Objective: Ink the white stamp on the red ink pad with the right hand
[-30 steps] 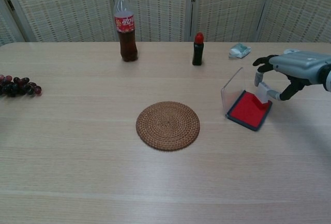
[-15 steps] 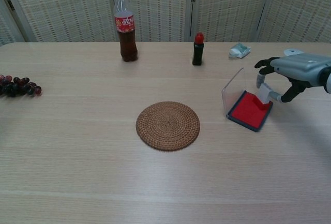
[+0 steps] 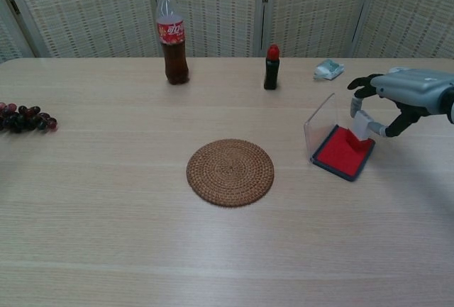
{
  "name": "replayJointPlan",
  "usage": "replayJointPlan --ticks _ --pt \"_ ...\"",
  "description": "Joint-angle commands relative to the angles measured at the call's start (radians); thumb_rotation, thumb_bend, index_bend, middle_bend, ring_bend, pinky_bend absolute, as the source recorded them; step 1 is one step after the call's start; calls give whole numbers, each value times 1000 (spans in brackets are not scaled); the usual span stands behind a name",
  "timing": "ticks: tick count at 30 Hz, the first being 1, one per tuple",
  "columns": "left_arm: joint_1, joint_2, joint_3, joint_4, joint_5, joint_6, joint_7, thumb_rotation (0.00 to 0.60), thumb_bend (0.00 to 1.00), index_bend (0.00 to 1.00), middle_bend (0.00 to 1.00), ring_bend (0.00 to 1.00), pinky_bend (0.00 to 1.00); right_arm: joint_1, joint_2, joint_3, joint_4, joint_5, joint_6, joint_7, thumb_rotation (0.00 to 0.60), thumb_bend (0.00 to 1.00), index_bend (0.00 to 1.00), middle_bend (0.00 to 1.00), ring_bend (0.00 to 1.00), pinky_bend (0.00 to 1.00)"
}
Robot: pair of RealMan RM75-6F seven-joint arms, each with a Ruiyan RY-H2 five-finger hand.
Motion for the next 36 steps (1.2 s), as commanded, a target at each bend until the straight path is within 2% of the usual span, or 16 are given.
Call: replayJointPlan --ticks 1,8,16,25,36 --pt "-2 -2 1 -1 -1 -5 9 600 364 0 0 0 0 -11 37 4 -56 0 29 -21 600 475 440 64 0 177" --pt "-7 -10 -1 -1 -12 -18 28 600 364 0 0 0 0 -35 104 0 -162 1 76 -50 600 475 440 64 0 177" --pt "-10 -18 -3 -4 -22 -25 54 600 364 0 0 0 0 -95 178 -40 -244 0 122 -53 600 469 440 63 0 177" --pt "-15 -24 -5 -5 -25 -33 66 600 365 0 0 0 0 -138 174 -70 -201 -33 127 5 600 468 440 63 0 177" --pt "-12 -18 0 -6 -12 -25 49 600 364 0 0 0 0 -137 101 -73 -73 -52 73 59 600 466 440 62 0 177"
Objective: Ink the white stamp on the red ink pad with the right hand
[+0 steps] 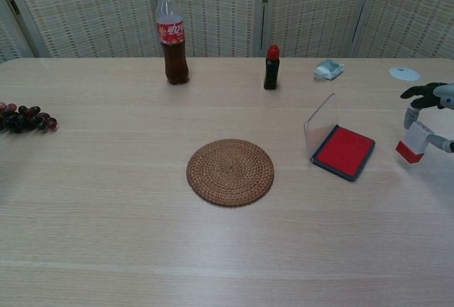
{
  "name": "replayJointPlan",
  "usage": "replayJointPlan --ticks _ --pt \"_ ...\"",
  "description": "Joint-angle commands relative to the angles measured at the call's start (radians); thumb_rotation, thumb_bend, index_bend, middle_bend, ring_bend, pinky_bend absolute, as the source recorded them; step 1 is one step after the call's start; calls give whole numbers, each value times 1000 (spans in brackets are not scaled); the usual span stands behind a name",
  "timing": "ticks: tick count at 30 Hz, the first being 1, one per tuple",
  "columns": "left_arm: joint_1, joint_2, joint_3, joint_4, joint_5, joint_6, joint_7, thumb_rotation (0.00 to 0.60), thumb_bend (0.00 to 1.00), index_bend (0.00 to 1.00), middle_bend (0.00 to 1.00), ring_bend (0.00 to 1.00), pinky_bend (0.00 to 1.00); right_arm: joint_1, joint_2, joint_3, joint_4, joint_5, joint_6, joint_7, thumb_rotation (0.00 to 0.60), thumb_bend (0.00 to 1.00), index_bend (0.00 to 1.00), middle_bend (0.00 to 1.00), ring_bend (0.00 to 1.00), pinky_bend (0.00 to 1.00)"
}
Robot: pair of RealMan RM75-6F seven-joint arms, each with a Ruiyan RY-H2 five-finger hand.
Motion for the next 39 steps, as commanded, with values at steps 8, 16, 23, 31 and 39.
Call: replayJointPlan --ticks 8,16,23,31,39 --pt "9 8 3 -3 6 16 -17 600 364 0 0 0 0 8 -47 3 75 -17 -44 30 600 466 440 59 0 177" --pt "11 10 4 -5 10 20 -20 600 364 0 0 0 0 6 -57 5 90 -19 -55 31 600 466 440 58 0 177" --pt "11 10 3 -6 11 21 -22 600 364 0 0 0 0 3 -59 9 92 -19 -59 31 600 465 440 58 0 177" --pt "12 11 0 -8 5 23 -21 600 364 0 0 0 0 3 -30 16 50 -30 -57 39 600 383 347 14 0 145" --pt "13 11 -3 -7 2 23 -23 600 364 0 0 0 0 1 -8 14 23 -27 -67 38 600 324 155 0 0 119"
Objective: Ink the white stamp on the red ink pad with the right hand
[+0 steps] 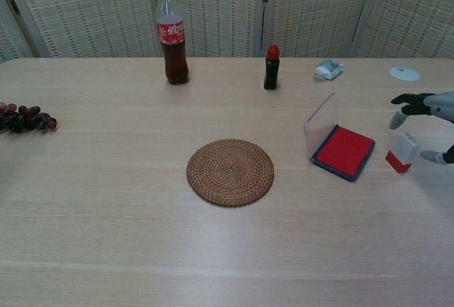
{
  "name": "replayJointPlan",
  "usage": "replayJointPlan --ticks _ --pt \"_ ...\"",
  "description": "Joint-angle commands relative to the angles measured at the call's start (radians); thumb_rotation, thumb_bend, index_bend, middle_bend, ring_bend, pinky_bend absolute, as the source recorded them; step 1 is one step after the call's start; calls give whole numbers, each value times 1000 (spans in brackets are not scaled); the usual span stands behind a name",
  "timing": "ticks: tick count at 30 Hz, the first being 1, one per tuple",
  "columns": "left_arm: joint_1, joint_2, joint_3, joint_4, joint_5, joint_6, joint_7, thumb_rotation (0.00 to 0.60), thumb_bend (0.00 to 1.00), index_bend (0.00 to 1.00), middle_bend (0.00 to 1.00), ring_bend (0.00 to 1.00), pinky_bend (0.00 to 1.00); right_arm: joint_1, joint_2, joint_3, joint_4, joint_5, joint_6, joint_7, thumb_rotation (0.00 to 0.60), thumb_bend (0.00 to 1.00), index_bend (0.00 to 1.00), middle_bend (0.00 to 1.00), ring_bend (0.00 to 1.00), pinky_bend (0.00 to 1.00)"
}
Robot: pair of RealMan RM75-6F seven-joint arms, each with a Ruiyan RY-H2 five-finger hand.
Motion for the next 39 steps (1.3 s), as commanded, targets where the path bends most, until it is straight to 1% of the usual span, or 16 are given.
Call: replayJointPlan --ticks 1,5,8,10,13,15,18,22,24,27,30,32,39 --pt "0 0 -1 1 0 1 -1 600 364 0 0 0 0 0 6 1 -7 4 -3 -1 600 320 139 0 0 117" --pt "0 0 -1 3 1 2 -3 600 364 0 0 0 0 -2 17 6 -24 3 1 7 600 304 83 0 0 115" --pt "2 1 0 3 2 4 -4 600 364 0 0 0 0 -7 35 12 -52 -8 20 18 600 295 66 0 0 110" --pt "3 1 0 4 2 4 -4 600 364 0 0 0 0 -19 61 15 -93 -27 52 26 600 290 64 0 0 105" --pt "4 2 -3 6 -6 4 -5 600 364 0 0 0 0 -53 119 9 -177 -65 131 15 600 282 41 0 0 79" --pt "3 0 -5 8 -13 0 -1 600 364 0 0 0 0 -93 157 -5 -234 -107 211 2 600 272 20 0 0 53" --pt "-2 -5 -6 9 -20 -12 13 600 364 0 0 0 0 -170 189 -38 -267 -184 347 0 600 263 11 0 0 32" --pt "-11 -16 -8 11 -33 -33 39 600 364 0 0 0 0 -279 189 -78 -223 -247 508 24 600 256 10 0 0 1" --pt "-17 -22 -11 12 -39 -43 49 600 364 0 0 0 0 -333 172 -87 -167 -264 583 46 600 254 10 0 0 0" --pt "-23 -29 -15 15 -46 -51 59 600 364 0 0 0 0 -394 140 -89 -87 -264 657 75 600 254 10 0 0 0" --pt "-27 -35 -16 21 -49 -58 68 600 364 0 0 0 0 -432 110 -83 -17 -267 697 122 600 254 11 0 0 0" --pt "-31 -39 -16 27 -52 -66 73 600 364 0 0 0 0 -441 105 -80 7 -264 692 134 600 254 11 0 0 0" --pt "-36 -45 -16 36 -65 -80 83 600 364 0 0 0 0 -448 110 -60 10 -283 689 174 600 254 10 0 0 0"
